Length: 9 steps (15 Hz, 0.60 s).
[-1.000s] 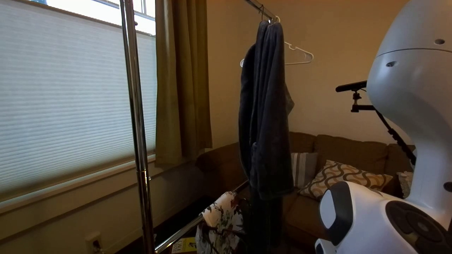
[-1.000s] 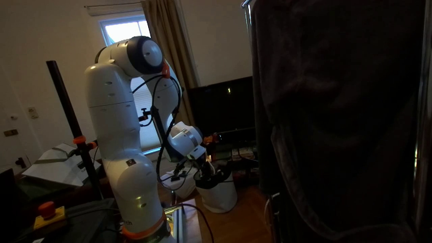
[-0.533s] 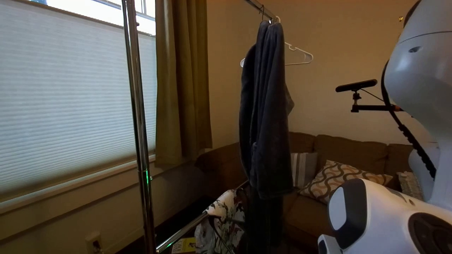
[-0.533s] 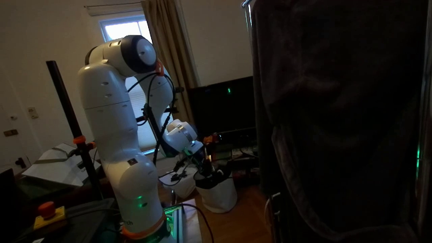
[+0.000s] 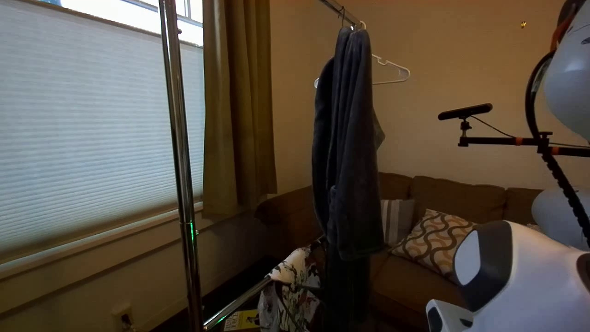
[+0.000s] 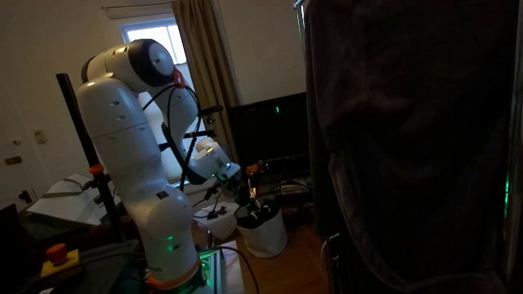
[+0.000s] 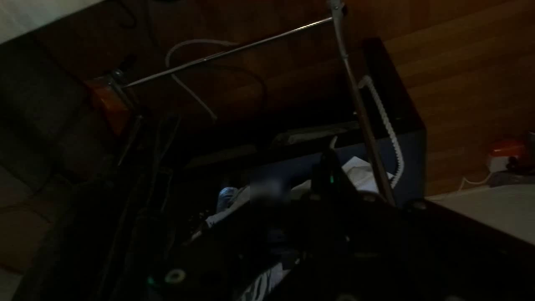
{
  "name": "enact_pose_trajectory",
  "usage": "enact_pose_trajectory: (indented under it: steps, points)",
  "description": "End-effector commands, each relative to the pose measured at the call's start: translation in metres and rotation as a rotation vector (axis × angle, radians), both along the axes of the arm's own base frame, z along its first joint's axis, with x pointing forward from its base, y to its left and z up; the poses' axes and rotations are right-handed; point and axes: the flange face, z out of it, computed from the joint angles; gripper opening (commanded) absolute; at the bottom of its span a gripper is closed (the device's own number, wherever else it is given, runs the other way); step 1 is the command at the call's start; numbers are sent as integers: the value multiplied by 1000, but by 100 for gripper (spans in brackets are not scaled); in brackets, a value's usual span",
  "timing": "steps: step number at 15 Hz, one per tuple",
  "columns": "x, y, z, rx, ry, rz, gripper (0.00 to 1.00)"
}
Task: Put the coat hanger on the top rack
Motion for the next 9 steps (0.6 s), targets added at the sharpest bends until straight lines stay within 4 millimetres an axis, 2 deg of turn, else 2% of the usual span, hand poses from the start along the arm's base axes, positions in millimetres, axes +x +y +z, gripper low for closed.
enact_pose_trajectory:
  steps: [1,2,3,4,5,7,8,9]
  points:
    - [-16,17,42,93,-75,60,2]
    - [-19,21,52,114,-98,81,2]
    - [-27,2,62,133,-133,91,2]
    - [-28,2,73,144,-164,84,2]
    - [-18,21,89,159,-189,80,2]
    - [-5,10,109,193,-230,71,2]
    - [3,-4,116,204,-242,82,2]
    - [18,-7,125,209,-236,84,2]
